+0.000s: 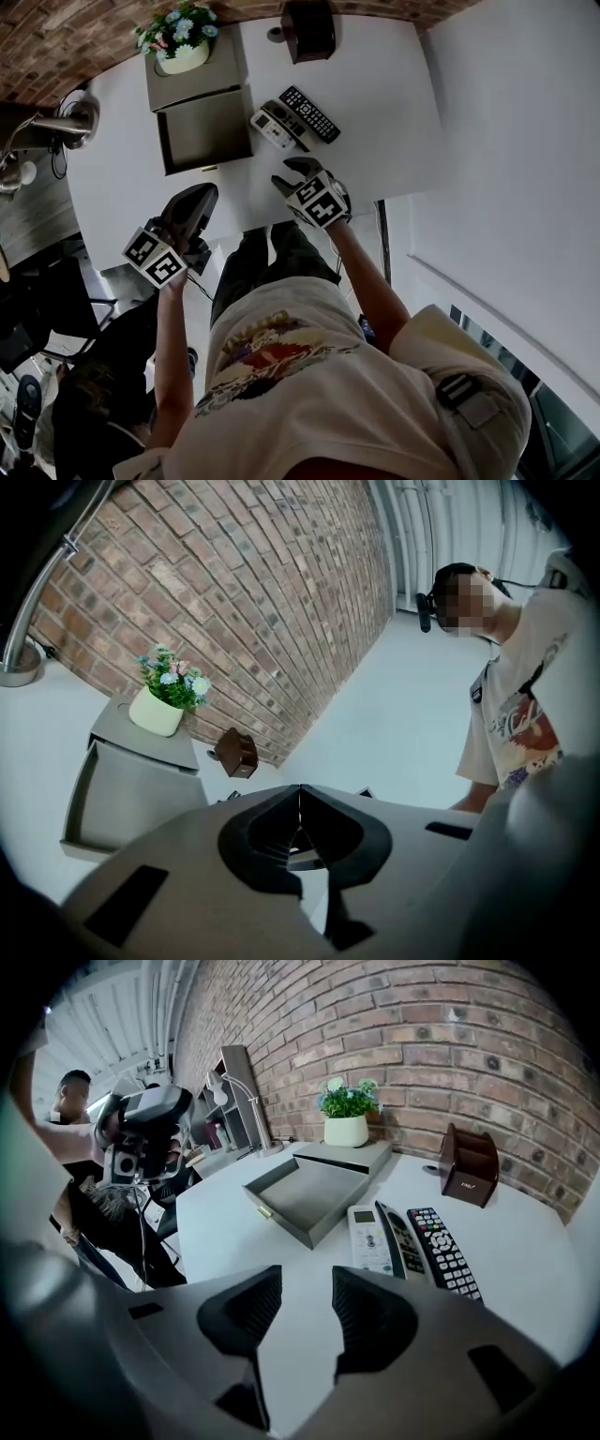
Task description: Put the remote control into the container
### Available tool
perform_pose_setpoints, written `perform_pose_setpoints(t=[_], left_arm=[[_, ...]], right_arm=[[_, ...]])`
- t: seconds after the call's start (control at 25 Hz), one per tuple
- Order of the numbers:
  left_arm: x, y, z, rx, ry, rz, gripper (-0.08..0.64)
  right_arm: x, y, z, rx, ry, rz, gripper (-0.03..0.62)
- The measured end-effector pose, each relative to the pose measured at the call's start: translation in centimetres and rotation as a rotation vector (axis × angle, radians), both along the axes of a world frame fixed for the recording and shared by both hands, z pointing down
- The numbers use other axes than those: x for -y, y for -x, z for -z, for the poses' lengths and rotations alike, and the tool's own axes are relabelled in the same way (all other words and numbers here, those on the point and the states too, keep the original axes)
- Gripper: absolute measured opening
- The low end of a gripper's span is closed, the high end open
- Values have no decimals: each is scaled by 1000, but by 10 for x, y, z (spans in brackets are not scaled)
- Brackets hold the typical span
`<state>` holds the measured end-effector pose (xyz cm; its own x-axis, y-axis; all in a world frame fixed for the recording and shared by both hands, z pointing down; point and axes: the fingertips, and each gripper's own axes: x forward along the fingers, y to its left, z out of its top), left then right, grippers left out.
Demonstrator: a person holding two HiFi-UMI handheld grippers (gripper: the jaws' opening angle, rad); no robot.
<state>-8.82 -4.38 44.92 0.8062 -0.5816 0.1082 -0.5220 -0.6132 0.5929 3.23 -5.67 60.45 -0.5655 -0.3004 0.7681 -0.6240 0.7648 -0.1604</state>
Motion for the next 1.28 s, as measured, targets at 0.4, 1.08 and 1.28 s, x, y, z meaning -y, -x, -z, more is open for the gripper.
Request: perform_pose_setpoints(t=[0.4, 1.08, 1.28], left_arm=[[1, 2, -15, 1, 19, 27, 6], [4, 14, -31, -3, 65, 78, 5], [7, 14, -31, -10, 69, 80, 5]], right_arm=[[24, -18, -33, -55, 32, -56, 166], [60, -26, -50, -51, 23, -64, 211], [64, -23, -48, -153, -31, 45, 227]])
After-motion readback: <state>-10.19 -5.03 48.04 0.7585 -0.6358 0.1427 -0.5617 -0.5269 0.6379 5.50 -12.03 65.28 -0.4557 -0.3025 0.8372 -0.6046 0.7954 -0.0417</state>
